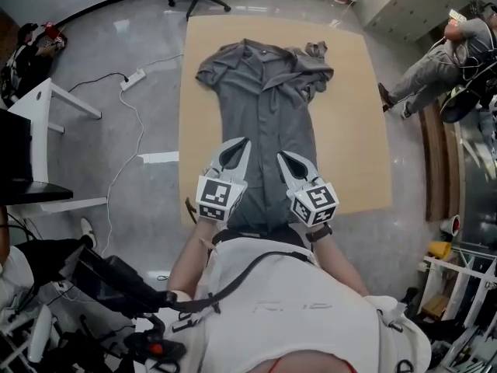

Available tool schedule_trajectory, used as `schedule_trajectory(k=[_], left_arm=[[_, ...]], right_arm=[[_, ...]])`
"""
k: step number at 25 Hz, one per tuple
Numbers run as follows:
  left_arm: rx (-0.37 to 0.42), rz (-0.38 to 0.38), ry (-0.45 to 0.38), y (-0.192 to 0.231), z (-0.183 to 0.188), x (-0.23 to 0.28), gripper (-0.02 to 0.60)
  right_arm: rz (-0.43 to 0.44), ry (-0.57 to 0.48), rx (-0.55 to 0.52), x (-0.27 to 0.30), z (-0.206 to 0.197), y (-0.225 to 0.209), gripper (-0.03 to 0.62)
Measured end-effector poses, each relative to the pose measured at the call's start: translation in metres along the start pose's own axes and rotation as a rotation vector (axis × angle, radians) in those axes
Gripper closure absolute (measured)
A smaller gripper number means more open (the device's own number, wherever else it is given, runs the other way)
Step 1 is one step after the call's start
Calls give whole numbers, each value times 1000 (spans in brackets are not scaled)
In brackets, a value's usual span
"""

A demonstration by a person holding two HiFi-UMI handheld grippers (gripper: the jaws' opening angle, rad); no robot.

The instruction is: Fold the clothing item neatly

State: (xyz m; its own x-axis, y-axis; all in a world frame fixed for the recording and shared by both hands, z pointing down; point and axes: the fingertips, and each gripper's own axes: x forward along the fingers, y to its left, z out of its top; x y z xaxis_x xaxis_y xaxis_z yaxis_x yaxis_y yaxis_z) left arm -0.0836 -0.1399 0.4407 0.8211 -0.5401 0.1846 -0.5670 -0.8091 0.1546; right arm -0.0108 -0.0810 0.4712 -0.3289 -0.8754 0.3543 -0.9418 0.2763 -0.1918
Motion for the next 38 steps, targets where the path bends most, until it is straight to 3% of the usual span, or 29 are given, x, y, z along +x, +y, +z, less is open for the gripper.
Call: schedule_trajectory(k=[3,8,14,19,23,25,26,27,33,38], left_arm=[[10,52,46,21,7,38,581],[12,123,95,33,19,100,581],[22,167,127,42,11,161,581],[-19,146,188,54,-25,196,581],[-42,95,225,46,-45,208,581],[-44,76,235,44,-50,213,581],[-45,70,240,44,-52,214,581],[-47,66,245,44,-54,214,581],[-76,21,269,45,-63,216,581],[-93,-5,272,40,-65,224,581]], right_arm=[[1,-27,21,20,14,-55,588],[-21,-34,-44,57,34,-173,588],[-53,105,-176,160,11,-308,588],[-39,325,-280,244,-36,-359,392],[-55,417,-259,284,-60,-384,372],[-75,445,-226,297,-68,-401,419],[-82,444,-196,299,-69,-408,518],[-87,425,-146,298,-66,-414,556],[-149,84,225,223,19,-478,561],[-321,-153,345,116,88,-571,563]])
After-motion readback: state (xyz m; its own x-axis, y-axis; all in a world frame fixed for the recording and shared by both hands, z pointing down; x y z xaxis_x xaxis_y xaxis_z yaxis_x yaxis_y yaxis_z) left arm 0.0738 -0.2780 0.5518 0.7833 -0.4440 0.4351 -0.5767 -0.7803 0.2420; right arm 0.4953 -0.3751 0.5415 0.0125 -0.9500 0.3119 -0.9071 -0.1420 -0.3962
